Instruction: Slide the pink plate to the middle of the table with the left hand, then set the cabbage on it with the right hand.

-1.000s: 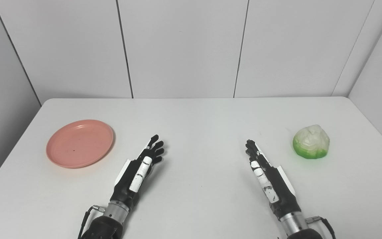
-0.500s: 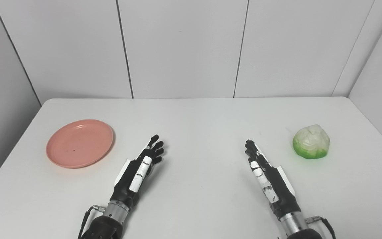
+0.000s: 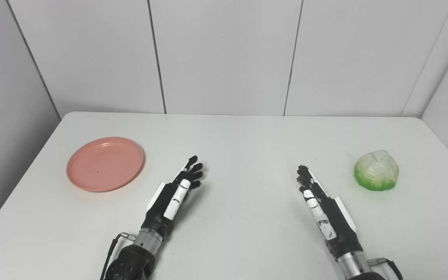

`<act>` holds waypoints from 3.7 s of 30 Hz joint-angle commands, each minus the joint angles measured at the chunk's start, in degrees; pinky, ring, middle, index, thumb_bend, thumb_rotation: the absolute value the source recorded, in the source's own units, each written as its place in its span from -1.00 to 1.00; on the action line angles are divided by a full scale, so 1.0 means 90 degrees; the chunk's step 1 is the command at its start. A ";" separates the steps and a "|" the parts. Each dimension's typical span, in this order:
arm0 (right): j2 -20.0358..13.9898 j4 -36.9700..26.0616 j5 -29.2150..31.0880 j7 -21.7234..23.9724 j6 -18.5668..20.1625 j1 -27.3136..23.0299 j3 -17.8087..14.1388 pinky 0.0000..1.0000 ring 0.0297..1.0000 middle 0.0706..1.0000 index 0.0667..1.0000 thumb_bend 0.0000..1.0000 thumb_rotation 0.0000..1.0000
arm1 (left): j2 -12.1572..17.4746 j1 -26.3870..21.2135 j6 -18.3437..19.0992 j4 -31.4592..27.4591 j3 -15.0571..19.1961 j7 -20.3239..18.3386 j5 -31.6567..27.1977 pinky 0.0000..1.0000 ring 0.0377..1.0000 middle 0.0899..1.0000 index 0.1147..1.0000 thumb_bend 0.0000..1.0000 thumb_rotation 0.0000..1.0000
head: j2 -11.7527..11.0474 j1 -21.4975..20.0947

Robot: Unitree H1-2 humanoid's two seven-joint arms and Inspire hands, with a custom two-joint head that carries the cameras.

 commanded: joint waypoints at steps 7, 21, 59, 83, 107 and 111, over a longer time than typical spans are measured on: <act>-0.0308 0.0906 0.0490 0.0314 -0.0548 -0.0033 -0.0157 1.00 0.96 0.98 0.98 -0.44 1.00 | -0.0428 0.0151 -0.0389 0.0953 -0.0188 0.0332 0.0322 0.85 0.89 0.92 0.90 -0.06 1.00 | -0.0458 0.0975; -0.0344 0.0915 0.0655 0.0332 -0.0440 -0.0066 -0.0167 1.00 0.98 0.98 0.98 -0.48 1.00 | -0.0574 0.0074 -0.0410 0.1099 -0.0202 0.0471 0.0475 0.87 0.90 0.91 0.90 -0.02 1.00 | -0.0531 0.1144; -0.0062 0.0425 0.0555 0.0227 -0.0077 0.0022 -0.0207 1.00 0.98 0.98 0.99 -0.62 1.00 | -0.0379 -0.0713 0.0838 -0.0957 0.0230 0.0389 -0.0137 0.84 0.87 0.91 0.89 -0.01 1.00 | -0.0359 0.1381; -0.0210 0.0318 0.0513 0.0342 0.0033 0.0007 -0.0198 1.00 1.00 0.98 0.96 -0.64 1.00 | 0.0228 -0.1526 0.1122 -0.2352 0.1505 0.1013 -0.0505 0.85 0.85 0.87 0.83 -0.05 1.00 | -0.0257 0.1597; -0.0188 0.0223 0.0508 0.0316 0.0069 0.0026 -0.0212 1.00 0.97 0.98 0.98 -0.67 1.00 | 0.1446 -0.1994 0.0266 -0.0709 0.2670 0.1769 -0.0566 0.79 0.80 0.81 0.78 -0.05 1.00 | -0.0253 0.1701; -0.0176 0.0109 0.0484 0.0290 0.0181 0.0059 -0.0209 1.00 0.97 0.97 0.98 -0.64 1.00 | 0.1631 -0.2039 0.0219 -0.0348 0.2762 0.1788 -0.0643 0.78 0.81 0.83 0.78 -0.06 1.00 | -0.0236 0.1724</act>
